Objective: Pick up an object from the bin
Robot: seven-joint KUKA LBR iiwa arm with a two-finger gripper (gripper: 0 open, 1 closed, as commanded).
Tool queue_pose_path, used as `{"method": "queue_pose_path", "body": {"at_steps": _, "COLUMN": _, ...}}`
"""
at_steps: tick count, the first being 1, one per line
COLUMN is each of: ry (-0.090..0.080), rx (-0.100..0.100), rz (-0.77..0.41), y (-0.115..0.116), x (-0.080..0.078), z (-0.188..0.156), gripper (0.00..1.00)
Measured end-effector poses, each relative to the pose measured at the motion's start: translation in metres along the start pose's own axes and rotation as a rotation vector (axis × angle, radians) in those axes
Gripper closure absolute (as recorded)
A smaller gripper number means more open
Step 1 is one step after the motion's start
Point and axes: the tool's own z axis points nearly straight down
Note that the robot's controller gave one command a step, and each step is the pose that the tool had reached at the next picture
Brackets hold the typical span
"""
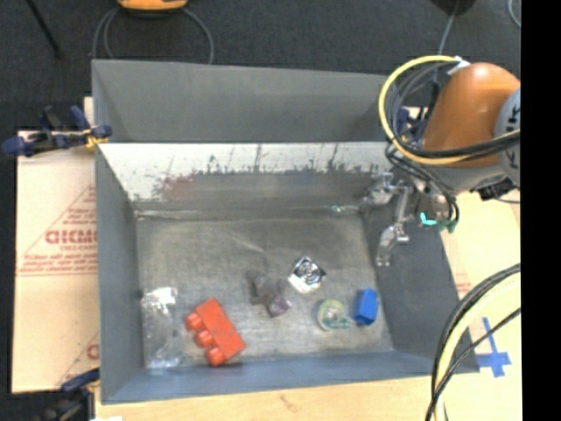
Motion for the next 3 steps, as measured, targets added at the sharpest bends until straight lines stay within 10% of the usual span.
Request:
{"method": "queue_pose_path", "body": {"at_steps": 2, "ry": 0.006, "rx": -0.005, "rz": -0.123, "y": 0.046, "x": 0.11, "z": 0.081, "gripper": 0.0}}
{"method": "queue_pose_path", "body": {"at_steps": 3, "ry": -0.014, "rx": 0.002, "rz": -0.466, "y": 0.019, "x": 0.089, "z": 0.088, "gripper": 0.0}}
